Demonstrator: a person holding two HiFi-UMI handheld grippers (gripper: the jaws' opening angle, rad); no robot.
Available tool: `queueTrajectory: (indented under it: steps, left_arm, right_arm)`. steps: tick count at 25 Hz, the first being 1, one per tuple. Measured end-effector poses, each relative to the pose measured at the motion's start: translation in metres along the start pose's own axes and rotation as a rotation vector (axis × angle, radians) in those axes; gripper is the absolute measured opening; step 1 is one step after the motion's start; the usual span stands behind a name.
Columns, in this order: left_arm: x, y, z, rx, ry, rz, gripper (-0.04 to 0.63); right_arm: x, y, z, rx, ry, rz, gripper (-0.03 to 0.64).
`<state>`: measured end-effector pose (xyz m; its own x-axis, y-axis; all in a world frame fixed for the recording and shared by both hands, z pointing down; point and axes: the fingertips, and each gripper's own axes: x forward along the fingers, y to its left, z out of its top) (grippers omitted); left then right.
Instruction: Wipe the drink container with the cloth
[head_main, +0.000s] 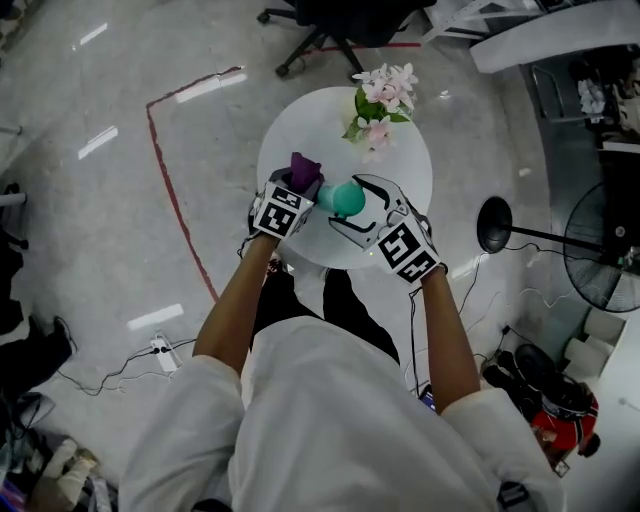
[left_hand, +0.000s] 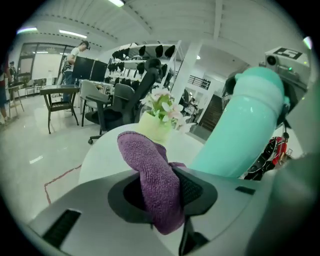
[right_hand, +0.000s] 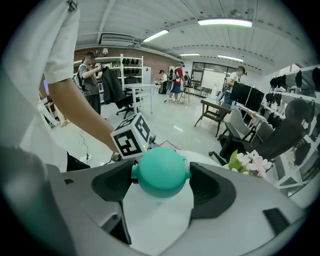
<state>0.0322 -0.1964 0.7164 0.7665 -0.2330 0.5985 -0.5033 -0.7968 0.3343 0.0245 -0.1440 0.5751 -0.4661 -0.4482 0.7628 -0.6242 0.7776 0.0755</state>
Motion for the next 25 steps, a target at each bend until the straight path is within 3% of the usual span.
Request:
queueTrajectory:
  steps: [3, 9, 11, 14, 16, 19, 22, 25]
  left_arm:
    - [0.015, 0.007, -0.019, -0.019, 0.049, 0.005, 0.127]
    - [0.019, 0.010, -0.024, -0.067, 0.040, 0.032, 0.127]
    - [0.008, 0.014, -0.021, -0.123, 0.026, 0.061, 0.129]
    - [-0.023, 0.028, -0.013, -0.280, -0.070, 0.152, 0.128]
    - [-0.047, 0.032, -0.008, -0.372, -0.140, 0.210, 0.127]
    - [-0.081, 0.026, 0.000, -0.411, -0.207, 0.276, 0.129]
    - [-0.107, 0.002, 0.009, -0.436, -0.256, 0.326, 0.129]
    - [-0.144, -0.027, 0.018, -0.509, -0.346, 0.401, 0.128]
  right_arm:
    - [0.000, -0.001, -0.002, 0.035, 0.008, -0.022, 0.364]
    - [-0.005, -0.001, -0.004, 0.116, -0.002, -0.091, 0.362]
    - [-0.005, 0.000, -0.005, 0.129, -0.004, -0.109, 0.362]
    - [-0.003, 0.002, -0.007, 0.112, -0.012, -0.091, 0.365]
    - [-0.006, 0.003, -0.011, 0.096, -0.015, -0.053, 0.370]
    - [-0.014, 0.010, -0.007, 0.019, -0.039, 0.053, 0.400]
    - [-0.025, 0.017, -0.010, -0.143, -0.062, 0.213, 0.407]
    - [-0.033, 0.023, -0.004, -0.384, -0.065, 0.388, 0.407]
